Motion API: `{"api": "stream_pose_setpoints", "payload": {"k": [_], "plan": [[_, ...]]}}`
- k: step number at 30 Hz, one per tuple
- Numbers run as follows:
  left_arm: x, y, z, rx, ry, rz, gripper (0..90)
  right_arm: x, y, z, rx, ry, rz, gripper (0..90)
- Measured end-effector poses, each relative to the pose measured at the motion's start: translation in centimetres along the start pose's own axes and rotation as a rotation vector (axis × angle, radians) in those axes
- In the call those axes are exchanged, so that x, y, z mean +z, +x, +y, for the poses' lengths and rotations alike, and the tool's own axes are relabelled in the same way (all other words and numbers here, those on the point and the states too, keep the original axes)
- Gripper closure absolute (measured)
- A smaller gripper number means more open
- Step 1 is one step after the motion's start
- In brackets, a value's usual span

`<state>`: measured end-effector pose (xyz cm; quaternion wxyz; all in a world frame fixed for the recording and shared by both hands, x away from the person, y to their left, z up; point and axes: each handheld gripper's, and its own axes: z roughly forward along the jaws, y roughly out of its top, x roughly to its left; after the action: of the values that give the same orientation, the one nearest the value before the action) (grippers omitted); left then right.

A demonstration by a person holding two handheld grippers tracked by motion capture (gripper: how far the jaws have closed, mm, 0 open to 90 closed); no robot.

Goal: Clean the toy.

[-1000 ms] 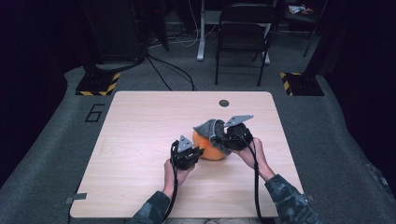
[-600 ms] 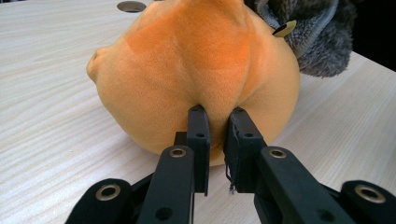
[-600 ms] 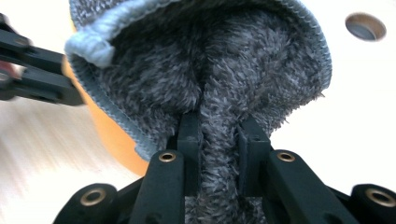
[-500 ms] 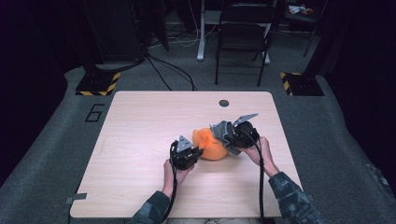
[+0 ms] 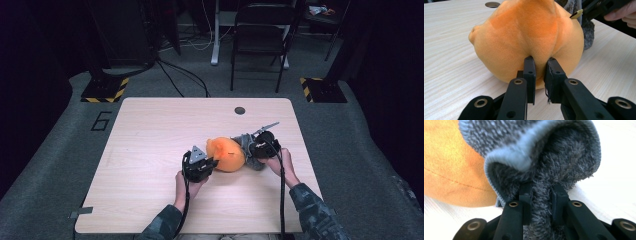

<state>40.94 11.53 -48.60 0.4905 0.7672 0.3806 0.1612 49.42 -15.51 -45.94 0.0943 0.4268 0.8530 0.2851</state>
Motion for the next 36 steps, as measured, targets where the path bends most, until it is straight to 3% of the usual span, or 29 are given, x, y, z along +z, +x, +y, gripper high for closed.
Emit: {"api": "stream_pose_setpoints", "payload": {"k": [4, 8, 11, 15, 17, 20, 22, 34, 36], "plan": [[0.0, 0.2, 0.0, -0.007, 0.001, 0.0, 79.8, -2.0, 0.5, 0.7, -0.038, -0.072, 0.001, 75.7], [0.0, -0.1, 0.0, 0.007, 0.001, 0.001, 79.8, -4.5, 1.9, 1.5, -0.061, -0.171, 0.047, 75.7], [0.0, -0.2, 0.0, 0.01, 0.002, 0.0, 79.7, -5.9, 3.5, 2.1, -0.089, -0.233, 0.09, 75.7], [0.0, -0.3, 0.0, 0.011, 0.001, 0.003, 79.7, -6.4, 6.1, 2.4, -0.15, -0.256, 0.123, 75.6], [0.0, -0.3, 0.0, 0.018, 0.002, 0.005, 79.7, -6.3, 6.8, 2.5, -0.172, -0.257, 0.133, 75.5], [0.0, -0.2, 0.0, 0.017, 0.004, 0.004, 79.7, -5.4, 7.4, 2.5, -0.214, -0.228, 0.101, 75.4], [0.0, -0.1, -0.1, 0.011, 0.007, 0.003, 79.7, -4.8, 7.4, 2.3, -0.202, -0.206, 0.079, 75.3], [0.1, -0.1, -0.1, 0.012, 0.008, 0.0, 79.7, -3.6, 4.5, 1.8, -0.16, -0.138, 0.064, 75.2], [0.1, -0.1, -0.1, 0.013, 0.008, 0.0, 79.7, -3.5, 4.4, 1.7, -0.153, -0.123, 0.041, 75.2]]}}
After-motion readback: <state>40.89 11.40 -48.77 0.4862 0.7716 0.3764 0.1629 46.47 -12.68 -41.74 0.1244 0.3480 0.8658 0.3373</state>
